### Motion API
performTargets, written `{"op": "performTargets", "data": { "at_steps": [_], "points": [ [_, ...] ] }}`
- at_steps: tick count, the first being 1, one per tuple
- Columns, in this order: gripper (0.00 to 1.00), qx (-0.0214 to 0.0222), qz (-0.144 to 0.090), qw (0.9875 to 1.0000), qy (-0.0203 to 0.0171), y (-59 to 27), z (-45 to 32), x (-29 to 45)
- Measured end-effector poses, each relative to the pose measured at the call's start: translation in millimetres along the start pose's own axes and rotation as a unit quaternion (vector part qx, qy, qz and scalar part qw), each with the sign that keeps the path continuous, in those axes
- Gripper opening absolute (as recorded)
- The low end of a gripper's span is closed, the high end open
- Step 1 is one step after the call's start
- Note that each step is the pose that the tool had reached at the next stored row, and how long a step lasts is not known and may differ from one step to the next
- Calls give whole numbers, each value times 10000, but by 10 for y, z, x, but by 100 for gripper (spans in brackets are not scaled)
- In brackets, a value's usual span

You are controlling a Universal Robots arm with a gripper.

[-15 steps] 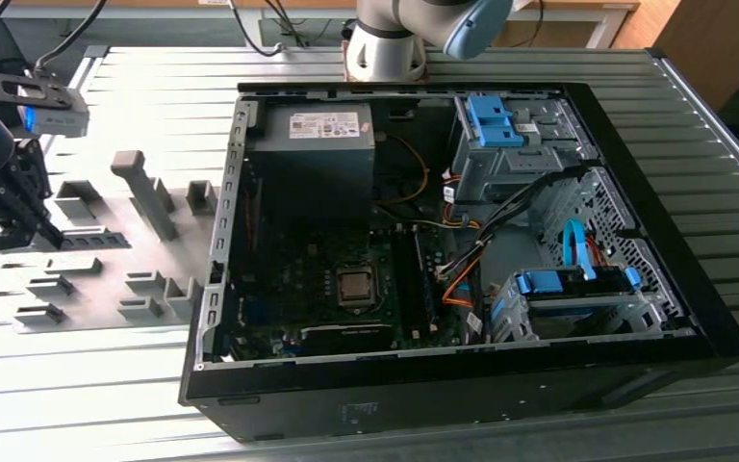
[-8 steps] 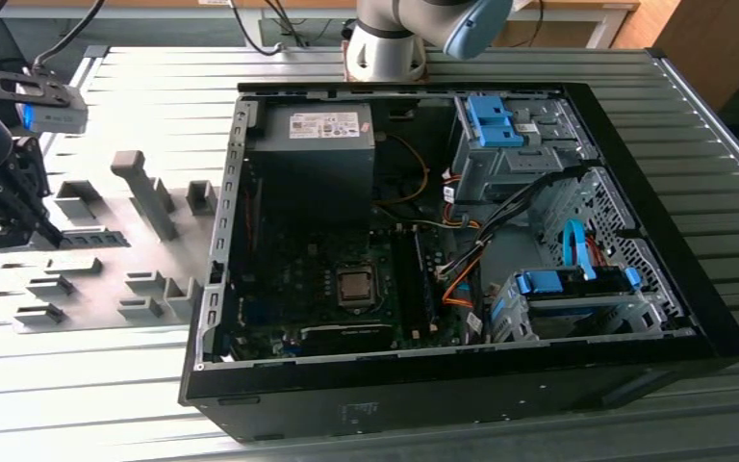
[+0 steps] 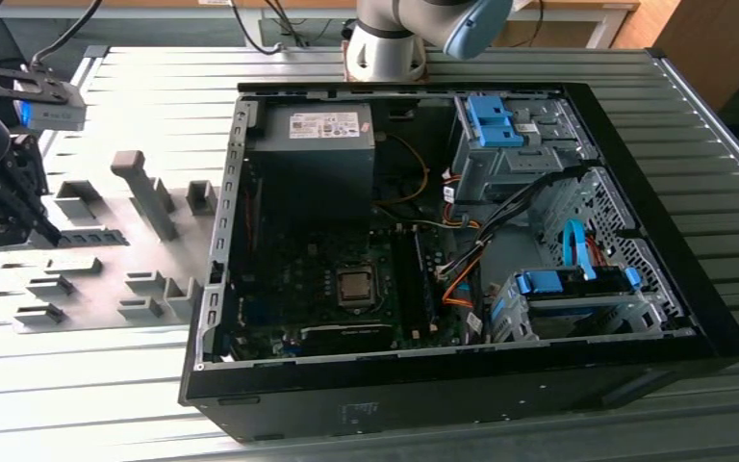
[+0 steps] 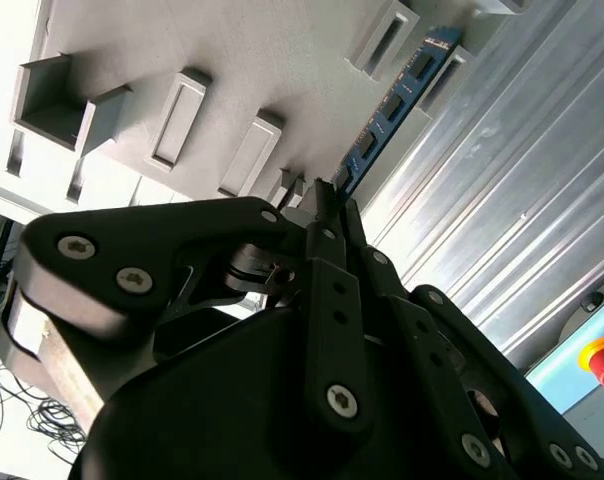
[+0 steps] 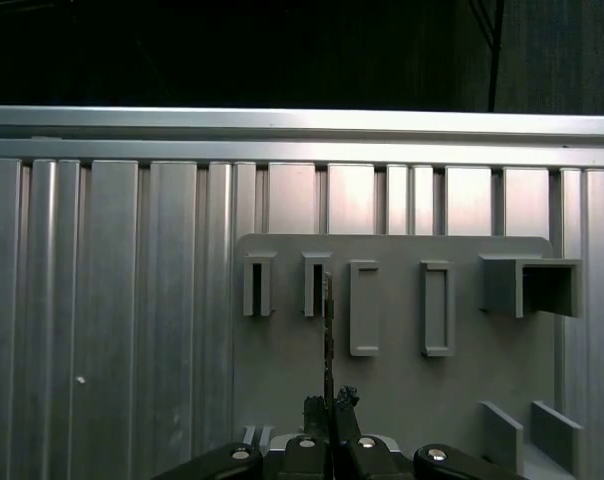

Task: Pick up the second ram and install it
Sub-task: 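Pick up the second ram and move it above second insertion slot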

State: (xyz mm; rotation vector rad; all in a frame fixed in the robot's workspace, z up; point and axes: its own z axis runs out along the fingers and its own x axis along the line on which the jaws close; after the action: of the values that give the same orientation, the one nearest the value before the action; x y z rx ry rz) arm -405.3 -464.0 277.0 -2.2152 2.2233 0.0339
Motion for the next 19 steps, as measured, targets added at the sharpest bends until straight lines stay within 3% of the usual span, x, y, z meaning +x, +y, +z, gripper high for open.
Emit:
{"op": "performTargets", "data": {
  "at_steps": [19],
  "points": [
    [14, 0, 1, 10000, 0, 2, -187, -7]
  ]
}}
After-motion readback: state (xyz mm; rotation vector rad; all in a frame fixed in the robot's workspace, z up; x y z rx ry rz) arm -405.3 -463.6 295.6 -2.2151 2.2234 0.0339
